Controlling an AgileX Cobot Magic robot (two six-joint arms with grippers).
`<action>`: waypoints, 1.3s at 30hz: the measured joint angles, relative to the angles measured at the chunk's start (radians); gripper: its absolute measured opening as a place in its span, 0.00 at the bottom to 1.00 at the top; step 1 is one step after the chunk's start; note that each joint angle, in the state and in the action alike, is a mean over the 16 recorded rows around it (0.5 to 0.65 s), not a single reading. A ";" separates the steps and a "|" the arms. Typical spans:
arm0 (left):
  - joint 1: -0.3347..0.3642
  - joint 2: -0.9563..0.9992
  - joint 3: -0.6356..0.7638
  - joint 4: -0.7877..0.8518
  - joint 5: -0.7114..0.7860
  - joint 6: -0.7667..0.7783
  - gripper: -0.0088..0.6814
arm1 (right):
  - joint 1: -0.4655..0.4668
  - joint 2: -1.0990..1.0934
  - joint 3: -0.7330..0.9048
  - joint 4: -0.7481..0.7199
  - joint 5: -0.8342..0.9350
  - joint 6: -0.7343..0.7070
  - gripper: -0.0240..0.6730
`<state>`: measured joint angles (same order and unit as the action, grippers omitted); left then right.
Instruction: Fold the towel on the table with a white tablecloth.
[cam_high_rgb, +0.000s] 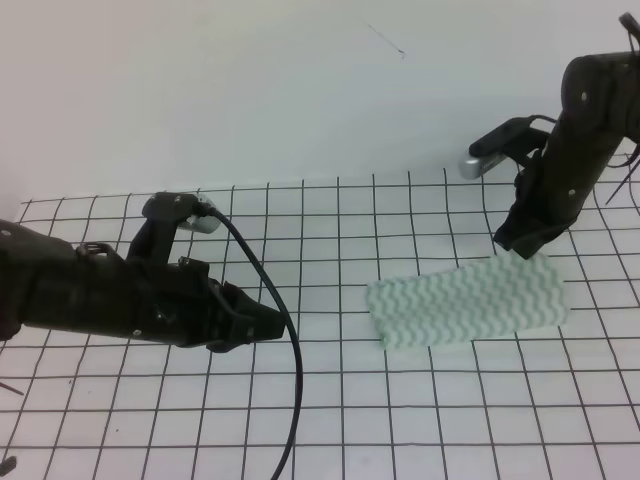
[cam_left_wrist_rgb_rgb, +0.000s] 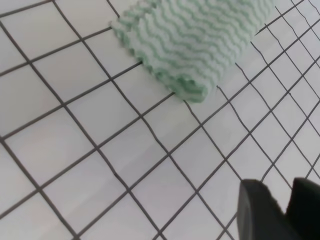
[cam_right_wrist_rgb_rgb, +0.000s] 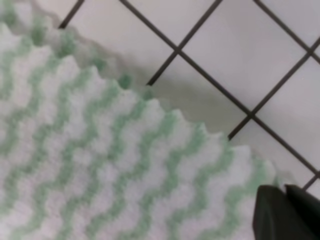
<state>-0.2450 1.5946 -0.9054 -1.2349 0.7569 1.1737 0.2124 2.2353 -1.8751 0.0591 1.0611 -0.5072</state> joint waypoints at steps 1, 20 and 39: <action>0.000 0.000 0.000 0.000 0.001 0.000 0.21 | 0.000 0.002 0.000 -0.001 0.001 0.001 0.05; 0.000 -0.002 0.000 -0.018 -0.062 -0.041 0.21 | 0.041 -0.016 -0.002 0.146 0.039 -0.253 0.47; 0.000 0.000 0.000 -0.032 -0.102 -0.047 0.21 | 0.228 0.058 -0.002 0.246 -0.126 -0.586 0.42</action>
<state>-0.2450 1.5946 -0.9053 -1.2667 0.6554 1.1269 0.4405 2.2934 -1.8769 0.3055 0.9353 -1.0928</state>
